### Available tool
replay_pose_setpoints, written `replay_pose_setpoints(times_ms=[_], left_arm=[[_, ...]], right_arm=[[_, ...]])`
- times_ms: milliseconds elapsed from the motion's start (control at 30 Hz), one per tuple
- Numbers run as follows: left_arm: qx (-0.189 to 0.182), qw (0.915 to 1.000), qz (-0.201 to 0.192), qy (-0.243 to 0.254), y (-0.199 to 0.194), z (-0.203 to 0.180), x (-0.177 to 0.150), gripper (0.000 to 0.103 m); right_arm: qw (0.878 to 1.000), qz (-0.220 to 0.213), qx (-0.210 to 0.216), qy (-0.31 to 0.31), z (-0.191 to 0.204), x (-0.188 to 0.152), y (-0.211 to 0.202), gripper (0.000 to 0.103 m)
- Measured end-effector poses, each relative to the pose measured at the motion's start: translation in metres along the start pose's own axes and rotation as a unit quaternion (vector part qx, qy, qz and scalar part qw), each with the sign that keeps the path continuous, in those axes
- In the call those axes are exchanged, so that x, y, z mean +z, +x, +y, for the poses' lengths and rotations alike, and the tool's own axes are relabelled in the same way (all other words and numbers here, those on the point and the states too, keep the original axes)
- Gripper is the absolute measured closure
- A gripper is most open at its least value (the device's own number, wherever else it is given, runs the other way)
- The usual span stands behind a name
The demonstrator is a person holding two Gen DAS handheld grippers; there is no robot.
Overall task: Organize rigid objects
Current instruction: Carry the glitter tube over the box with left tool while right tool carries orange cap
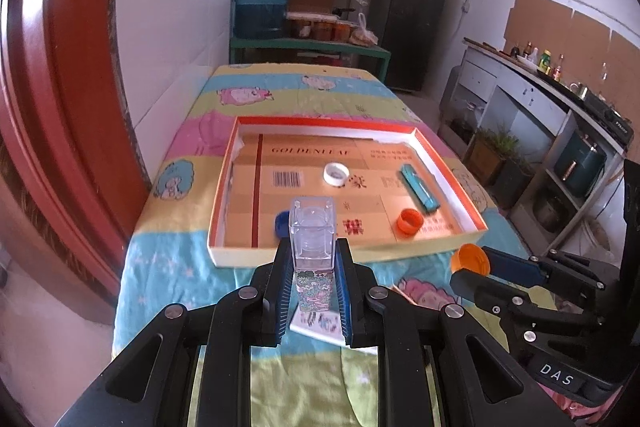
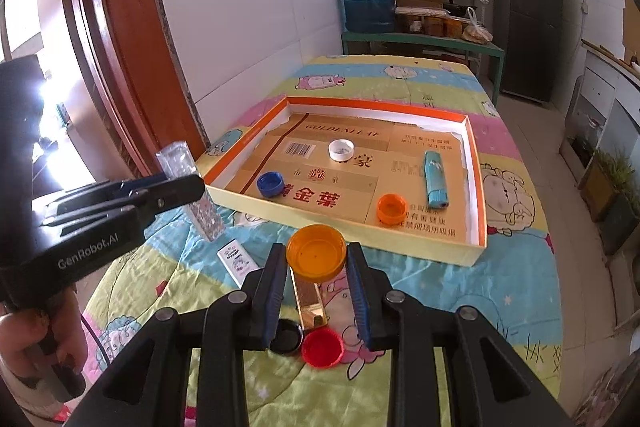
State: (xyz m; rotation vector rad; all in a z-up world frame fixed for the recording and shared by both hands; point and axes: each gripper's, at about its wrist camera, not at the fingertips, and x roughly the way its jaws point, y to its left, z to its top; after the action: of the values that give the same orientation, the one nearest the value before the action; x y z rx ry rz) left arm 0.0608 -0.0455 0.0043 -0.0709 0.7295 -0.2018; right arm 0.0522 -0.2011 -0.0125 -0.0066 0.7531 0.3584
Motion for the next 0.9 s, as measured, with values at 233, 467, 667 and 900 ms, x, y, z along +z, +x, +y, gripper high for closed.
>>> replay_pose_setpoints(times_ms=[233,467,667,900], left_arm=[[0.007,1.0,0.001,0.004,0.014,0.001,0.012,0.083],[0.013,0.9999,0.001,0.003,0.029,0.001,0.024,0.083],[0.016,0.9999,0.003,0.002,0.043,0.001,0.034,0.083],[0.02,0.9997,0.009,0.007,0.062,0.002,0.045,0.083]], right_arm=[[1.0,-0.006,0.0,-0.003,-0.008,0.014,0.01,0.072],[1.0,-0.013,0.004,-0.005,-0.014,0.026,0.02,0.072],[1.0,-0.019,0.005,-0.006,-0.02,0.037,0.029,0.072],[1.0,-0.017,0.001,-0.009,-0.03,0.047,0.042,0.072]])
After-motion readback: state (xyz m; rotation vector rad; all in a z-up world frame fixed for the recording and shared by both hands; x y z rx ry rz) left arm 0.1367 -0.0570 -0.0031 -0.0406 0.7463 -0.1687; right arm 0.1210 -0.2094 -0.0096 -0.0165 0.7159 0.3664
